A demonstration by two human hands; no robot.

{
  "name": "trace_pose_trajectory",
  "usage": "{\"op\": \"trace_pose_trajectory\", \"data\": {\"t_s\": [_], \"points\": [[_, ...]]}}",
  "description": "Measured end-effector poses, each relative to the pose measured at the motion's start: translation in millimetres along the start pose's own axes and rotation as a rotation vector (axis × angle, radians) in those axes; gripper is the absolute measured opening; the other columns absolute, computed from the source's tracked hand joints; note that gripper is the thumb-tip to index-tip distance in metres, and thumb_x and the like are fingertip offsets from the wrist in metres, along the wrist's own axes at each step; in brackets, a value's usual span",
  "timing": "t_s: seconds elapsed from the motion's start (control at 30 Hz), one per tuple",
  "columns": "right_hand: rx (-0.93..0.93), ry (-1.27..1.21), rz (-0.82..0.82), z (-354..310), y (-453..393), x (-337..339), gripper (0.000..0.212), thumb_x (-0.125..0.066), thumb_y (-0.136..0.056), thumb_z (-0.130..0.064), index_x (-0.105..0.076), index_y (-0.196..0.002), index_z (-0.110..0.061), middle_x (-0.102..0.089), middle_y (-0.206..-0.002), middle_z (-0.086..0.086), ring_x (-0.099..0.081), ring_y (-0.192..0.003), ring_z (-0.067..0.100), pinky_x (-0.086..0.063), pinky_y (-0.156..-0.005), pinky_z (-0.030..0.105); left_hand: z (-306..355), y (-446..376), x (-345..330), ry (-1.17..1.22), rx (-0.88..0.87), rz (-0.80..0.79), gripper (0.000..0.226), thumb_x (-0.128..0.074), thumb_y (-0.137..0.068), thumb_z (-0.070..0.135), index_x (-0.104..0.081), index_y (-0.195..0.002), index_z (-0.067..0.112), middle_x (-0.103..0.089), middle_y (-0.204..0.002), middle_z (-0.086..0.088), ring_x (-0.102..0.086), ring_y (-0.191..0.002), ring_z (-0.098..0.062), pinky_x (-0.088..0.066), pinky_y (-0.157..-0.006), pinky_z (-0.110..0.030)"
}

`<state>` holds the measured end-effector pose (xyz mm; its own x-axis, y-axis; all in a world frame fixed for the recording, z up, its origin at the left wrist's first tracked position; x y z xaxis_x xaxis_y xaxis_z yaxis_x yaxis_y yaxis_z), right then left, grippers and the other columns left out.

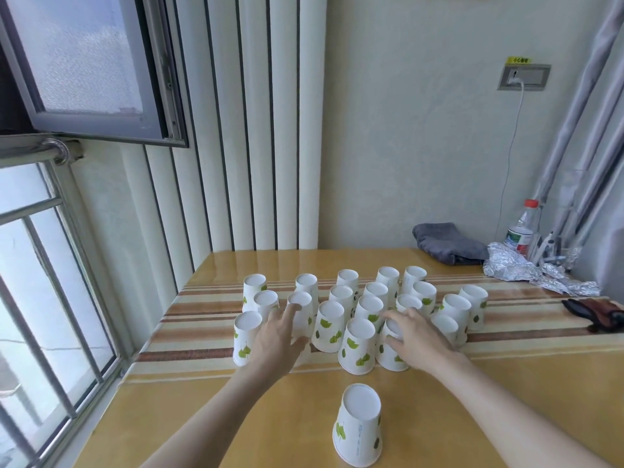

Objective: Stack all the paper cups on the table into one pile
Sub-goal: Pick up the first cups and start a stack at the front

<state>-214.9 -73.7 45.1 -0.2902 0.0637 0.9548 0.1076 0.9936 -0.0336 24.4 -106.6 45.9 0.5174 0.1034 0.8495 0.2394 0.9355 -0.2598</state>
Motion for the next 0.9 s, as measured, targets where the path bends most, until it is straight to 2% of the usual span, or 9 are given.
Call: {"op": "trace_pose_trajectory", "data": {"t_s": [0.1,0.23,0.37,0.4,0.47,0.53,0.67,0.77,0.9], "points": [[-0.019,-0.062,0.045,6.5,15.3,9.4,0.041,-0.052,-0.092,-0.030,-0.044,-0.132,-0.033,-0.043,-0.129,0.004,-0.049,-0.115,0.025,-0.049,-0.087,0.038,27.1,12.1,35.3,0.135,-0.068,0.097,0.050,-0.065,-0.087,0.027,-0.044,-0.133,0.019,-0.052,-0.119,-0.010,-0.059,-0.089,-0.030,-0.052,-0.070,-0.040],[-0.031,-0.167,0.142,13.6,42.2,34.9,0.044,-0.054,-0.092,-0.033,-0.045,-0.135,-0.031,-0.043,-0.138,0.005,-0.049,-0.121,0.027,-0.045,-0.091,0.038,89.3,44.4,85.9,0.258,-0.254,0.182,0.051,-0.064,-0.088,0.033,-0.045,-0.135,0.027,-0.050,-0.112,0.003,-0.048,-0.090,-0.016,-0.037,-0.074,-0.023],[-0.069,-0.237,0.199,22.8,71.8,64.7,0.047,-0.053,-0.091,-0.039,-0.045,-0.137,-0.032,-0.048,-0.132,0.010,-0.048,-0.122,0.027,-0.043,-0.094,0.037,135.5,83.6,84.3,0.323,-0.417,0.051,0.050,-0.064,-0.087,0.038,-0.044,-0.133,0.033,-0.053,-0.121,0.005,-0.050,-0.091,-0.007,-0.038,-0.078,-0.007],[-0.076,-0.251,0.210,24.7,78.8,72.1,0.047,-0.053,-0.091,-0.040,-0.046,-0.137,-0.033,-0.050,-0.131,0.010,-0.048,-0.121,0.028,-0.043,-0.093,0.036,138.5,89.6,74.1,0.312,-0.419,0.001,0.050,-0.064,-0.087,0.038,-0.044,-0.133,0.032,-0.053,-0.122,0.004,-0.051,-0.092,-0.009,-0.039,-0.078,-0.007],[-0.051,-0.256,0.252,23.7,93.0,88.0,0.047,-0.055,-0.090,-0.041,-0.047,-0.136,-0.034,-0.053,-0.134,0.010,-0.047,-0.125,0.027,-0.040,-0.092,0.035,136.2,97.6,49.2,0.274,-0.386,-0.082,0.054,-0.065,-0.087,0.037,-0.042,-0.135,0.030,-0.054,-0.123,-0.002,-0.055,-0.095,-0.020,-0.044,-0.080,-0.020],[-0.019,-0.273,0.289,18.0,108.8,103.0,0.046,-0.057,-0.089,-0.040,-0.048,-0.134,-0.035,-0.053,-0.135,0.007,-0.045,-0.127,0.025,-0.038,-0.091,0.033,128.0,103.2,25.2,0.242,-0.333,-0.141,0.060,-0.066,-0.087,0.034,-0.037,-0.138,0.026,-0.054,-0.125,-0.007,-0.056,-0.098,-0.025,-0.042,-0.080,-0.026],[0.072,-0.341,0.272,-6.5,134.4,114.1,0.053,-0.059,-0.087,-0.044,-0.041,-0.136,-0.034,-0.051,-0.136,-0.003,-0.058,-0.109,0.020,-0.043,-0.090,0.033,106.5,110.7,-12.2,0.271,-0.227,-0.224,0.071,-0.070,-0.084,0.029,-0.030,-0.141,0.017,-0.053,-0.131,-0.010,-0.053,-0.110,-0.027,-0.038,-0.082,-0.025],[0.161,-0.309,0.209,-34.9,144.9,104.1,0.047,-0.059,-0.087,-0.045,-0.045,-0.131,-0.035,-0.049,-0.133,-0.012,-0.064,-0.091,0.013,-0.045,-0.085,0.031,84.2,114.1,-40.2,0.375,-0.110,-0.327,0.081,-0.074,-0.080,0.026,-0.026,-0.144,0.018,-0.052,-0.136,-0.009,-0.052,-0.120,-0.026,-0.045,-0.097,-0.031],[0.245,-0.259,0.116,-69.4,141.8,74.6,0.048,-0.057,-0.088,-0.045,-0.043,-0.133,-0.036,-0.043,-0.136,-0.015,-0.052,-0.095,0.006,-0.039,-0.085,0.027,54.3,120.3,-52.4,0.524,-0.006,-0.464,0.096,-0.080,-0.073,0.018,-0.020,-0.148,0.025,-0.044,-0.144,0.000,-0.041,-0.134,-0.018,-0.036,-0.111,-0.029]]}}
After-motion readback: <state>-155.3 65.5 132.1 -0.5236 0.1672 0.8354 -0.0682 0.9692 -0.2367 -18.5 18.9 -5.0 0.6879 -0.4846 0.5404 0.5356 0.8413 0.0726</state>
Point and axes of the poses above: each hand's wrist, its own y-axis away from the middle knuckle, its own x-axis out of the back of the hand, z = x × y, the point moved 10 cm from there along -y, towards the middle knuckle
